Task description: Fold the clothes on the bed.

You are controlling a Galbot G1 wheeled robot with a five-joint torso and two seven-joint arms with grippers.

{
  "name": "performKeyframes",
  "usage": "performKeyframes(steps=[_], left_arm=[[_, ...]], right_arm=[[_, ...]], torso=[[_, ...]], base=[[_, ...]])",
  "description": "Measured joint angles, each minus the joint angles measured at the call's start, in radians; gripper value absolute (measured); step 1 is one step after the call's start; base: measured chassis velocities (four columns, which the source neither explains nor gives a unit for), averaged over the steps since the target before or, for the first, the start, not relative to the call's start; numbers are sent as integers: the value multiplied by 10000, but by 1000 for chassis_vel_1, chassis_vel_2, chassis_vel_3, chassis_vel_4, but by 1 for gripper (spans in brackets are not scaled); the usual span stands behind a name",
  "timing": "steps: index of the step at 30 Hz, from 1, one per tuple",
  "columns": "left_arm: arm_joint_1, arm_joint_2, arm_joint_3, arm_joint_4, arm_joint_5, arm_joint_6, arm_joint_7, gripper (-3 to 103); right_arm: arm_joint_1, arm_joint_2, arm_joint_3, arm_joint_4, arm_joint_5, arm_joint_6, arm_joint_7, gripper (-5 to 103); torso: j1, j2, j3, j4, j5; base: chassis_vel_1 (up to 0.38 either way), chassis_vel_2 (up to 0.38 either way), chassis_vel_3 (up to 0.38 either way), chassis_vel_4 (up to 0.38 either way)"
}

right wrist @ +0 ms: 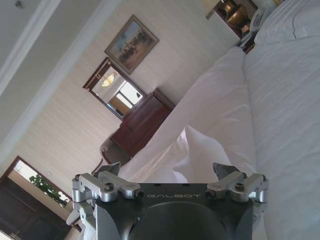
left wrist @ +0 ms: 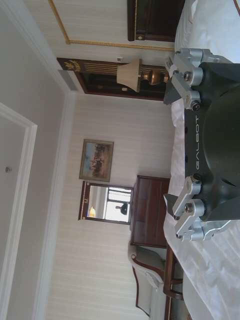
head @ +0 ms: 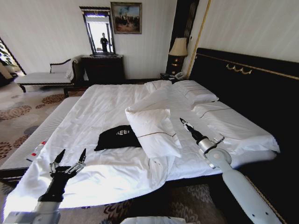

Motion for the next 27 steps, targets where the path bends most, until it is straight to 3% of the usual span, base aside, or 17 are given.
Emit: performKeyframes(steps=[4,13,21,27], left_arm=[[-72,-2,-105,115,-5,87,-32,100],[-71,19,-496,297,-146,49,-37,100],[-72,63,-727,509,-291,-65,-37,100],[-153,132,-766,760,-333,-91,-38,100]], right_arm=[[1813,277,-1179,-1359,22,-848,606,100],[4374,1047,-3065,-3768,-165,-1491,905,100],[5663,2171,-3838,-5683,-818,-1570,903,100],[6391,2870,-4092,-6339,-1046,-1361,347,100]], torso=[[-4,2,-2,1,-1],[-2,2,-2,0,-2],[-3,2,-2,3,-4],[-3,2,-3,-1,-4]], base=[[0,0,0,0],[0,0,0,0],[0,0,0,0],[0,0,0,0]])
